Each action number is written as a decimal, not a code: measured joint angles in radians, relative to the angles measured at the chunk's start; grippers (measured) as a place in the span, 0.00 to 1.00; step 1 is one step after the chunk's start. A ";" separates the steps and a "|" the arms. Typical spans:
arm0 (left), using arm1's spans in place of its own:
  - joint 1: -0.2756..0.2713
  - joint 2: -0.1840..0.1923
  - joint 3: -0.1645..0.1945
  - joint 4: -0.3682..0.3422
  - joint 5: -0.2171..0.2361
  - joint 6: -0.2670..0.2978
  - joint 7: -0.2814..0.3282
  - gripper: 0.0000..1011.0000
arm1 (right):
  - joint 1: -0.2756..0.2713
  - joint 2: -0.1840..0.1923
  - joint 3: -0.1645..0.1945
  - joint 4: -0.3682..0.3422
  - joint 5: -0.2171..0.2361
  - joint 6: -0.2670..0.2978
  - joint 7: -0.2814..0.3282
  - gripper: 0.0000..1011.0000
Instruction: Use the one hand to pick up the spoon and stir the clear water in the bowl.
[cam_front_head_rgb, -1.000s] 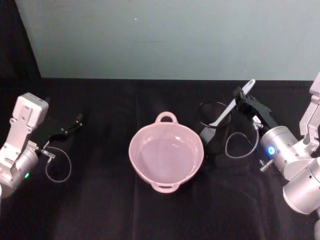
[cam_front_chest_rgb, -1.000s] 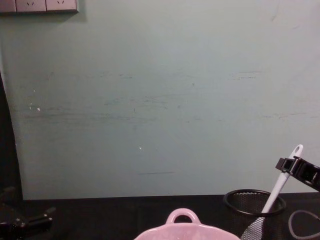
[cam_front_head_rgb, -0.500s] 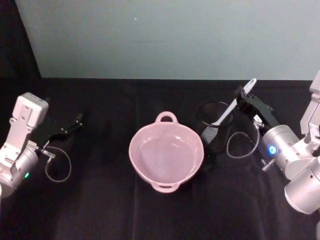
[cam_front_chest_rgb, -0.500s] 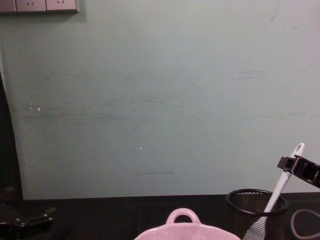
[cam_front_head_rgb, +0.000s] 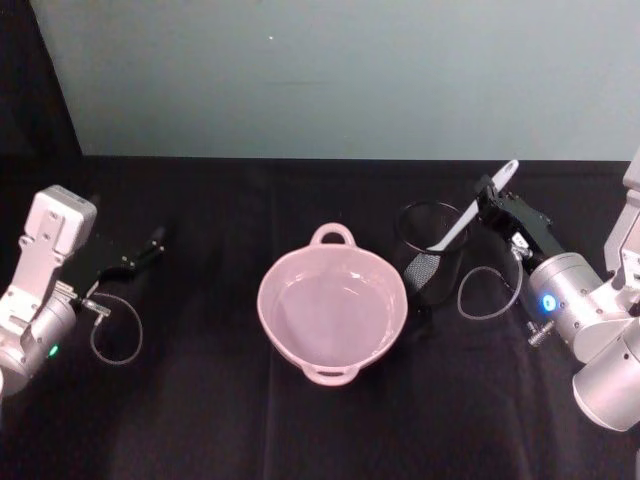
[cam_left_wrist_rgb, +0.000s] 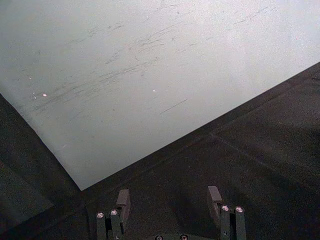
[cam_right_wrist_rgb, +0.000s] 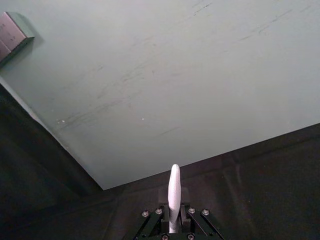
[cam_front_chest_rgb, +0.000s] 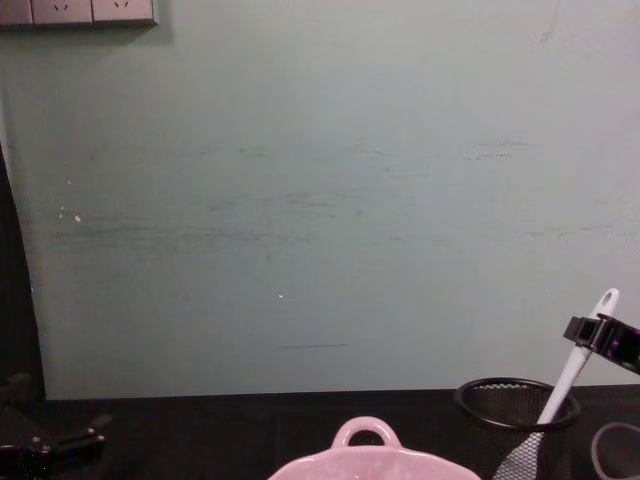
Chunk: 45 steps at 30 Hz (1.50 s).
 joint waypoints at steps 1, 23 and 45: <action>0.000 0.000 0.000 0.000 0.000 0.000 0.000 1.00 | 0.000 0.001 0.000 0.000 0.000 0.001 0.002 0.12; 0.000 0.000 0.000 0.000 0.000 0.000 0.000 1.00 | 0.000 0.000 0.000 0.000 -0.001 0.002 0.005 0.42; 0.000 0.000 0.000 0.000 0.000 0.000 0.000 1.00 | -0.060 0.027 -0.019 -0.148 -0.119 0.092 -0.096 0.99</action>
